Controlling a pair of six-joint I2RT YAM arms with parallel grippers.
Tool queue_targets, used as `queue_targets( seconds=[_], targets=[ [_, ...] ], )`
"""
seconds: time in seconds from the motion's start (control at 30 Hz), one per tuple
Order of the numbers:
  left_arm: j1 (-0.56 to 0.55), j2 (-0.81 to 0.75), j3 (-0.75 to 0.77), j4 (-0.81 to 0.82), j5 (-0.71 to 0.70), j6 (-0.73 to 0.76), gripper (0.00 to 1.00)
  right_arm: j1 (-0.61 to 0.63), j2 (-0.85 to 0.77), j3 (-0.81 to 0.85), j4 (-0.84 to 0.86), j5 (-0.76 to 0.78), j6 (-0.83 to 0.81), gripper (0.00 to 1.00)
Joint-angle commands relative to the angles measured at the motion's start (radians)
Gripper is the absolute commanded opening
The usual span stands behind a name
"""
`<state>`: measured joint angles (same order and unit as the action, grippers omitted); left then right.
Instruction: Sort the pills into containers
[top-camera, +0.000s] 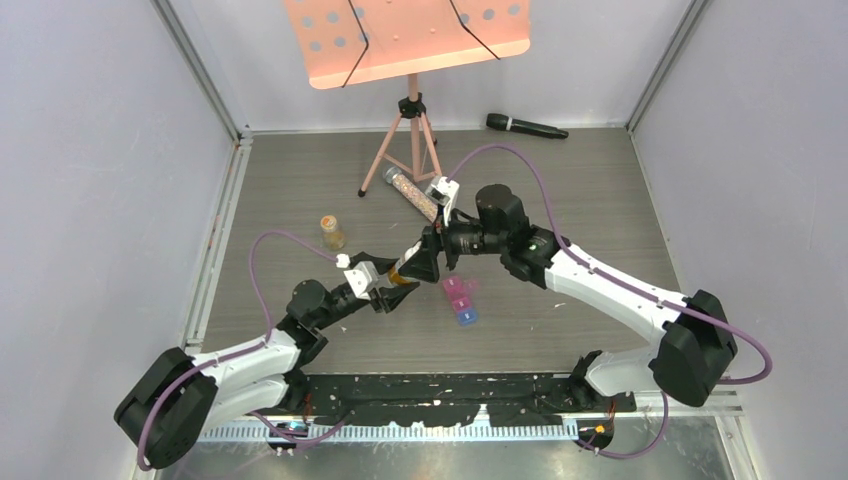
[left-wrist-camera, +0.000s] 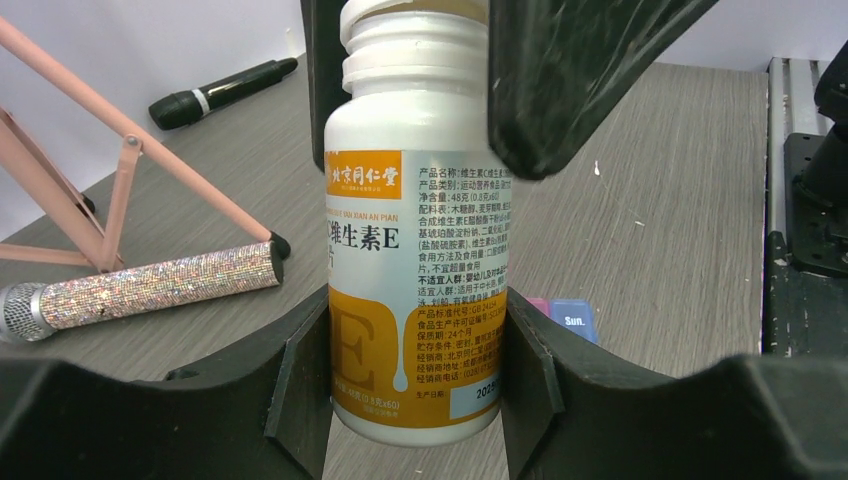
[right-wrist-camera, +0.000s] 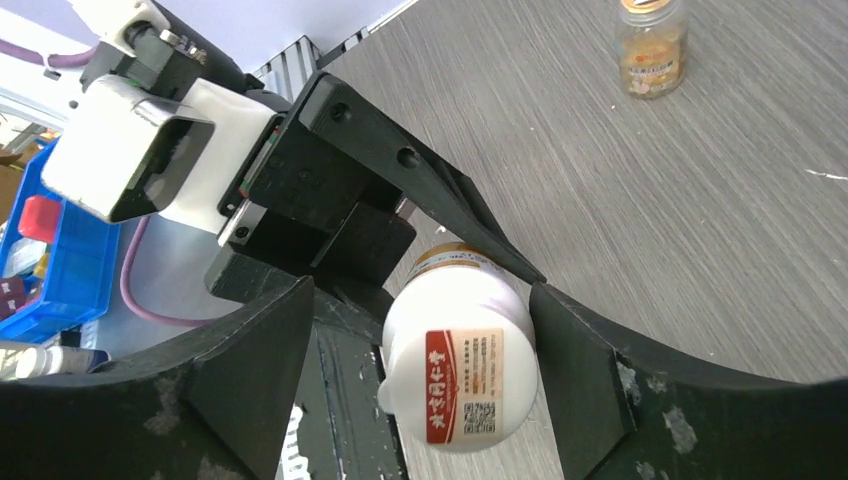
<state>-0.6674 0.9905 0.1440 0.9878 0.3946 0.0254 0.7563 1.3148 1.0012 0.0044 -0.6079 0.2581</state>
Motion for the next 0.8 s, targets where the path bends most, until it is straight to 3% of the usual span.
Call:
queue_targets(
  seconds=[0.0,0.07,0.13,0.2,0.23,0.27,0.33,0.37,0.47,0.77],
  targets=[
    [0.002,-0.028,0.044,0.051,-0.013,-0.019,0.01,0.017,0.018,0.037,0.050,0.009,0.032,0.84],
    [0.002,-0.044,0.040,0.044,-0.018,-0.019,0.02,0.018,0.018,0.035,0.046,0.012,0.031,0.83],
    [0.003,-0.061,0.040,0.023,-0.020,-0.019,0.03,0.020,0.021,0.041,0.037,0.012,0.030,0.72],
    [0.002,-0.083,0.039,0.002,-0.025,-0.020,0.07,0.021,0.035,0.068,0.013,0.002,0.035,0.49],
    [0.003,-0.090,0.039,-0.002,-0.032,-0.019,0.11,0.022,0.041,0.079,0.008,-0.004,0.037,0.43],
    [0.003,-0.097,0.041,-0.007,-0.047,-0.035,0.20,0.023,0.051,0.093,-0.023,-0.011,0.038,0.33],
    [0.002,-0.108,0.055,-0.031,-0.073,-0.075,0.51,0.027,0.055,0.099,-0.032,-0.020,0.036,0.23],
    [0.003,-0.115,0.065,-0.057,-0.080,-0.083,0.58,0.027,0.055,0.099,-0.032,-0.023,0.028,0.21],
    [0.003,-0.141,0.097,-0.150,-0.082,-0.085,0.67,0.025,0.049,0.123,-0.085,-0.037,-0.028,0.16],
    [0.003,-0.217,0.150,-0.324,0.118,-0.161,0.69,0.020,0.041,0.251,-0.367,-0.173,-0.365,0.15]
  ],
)
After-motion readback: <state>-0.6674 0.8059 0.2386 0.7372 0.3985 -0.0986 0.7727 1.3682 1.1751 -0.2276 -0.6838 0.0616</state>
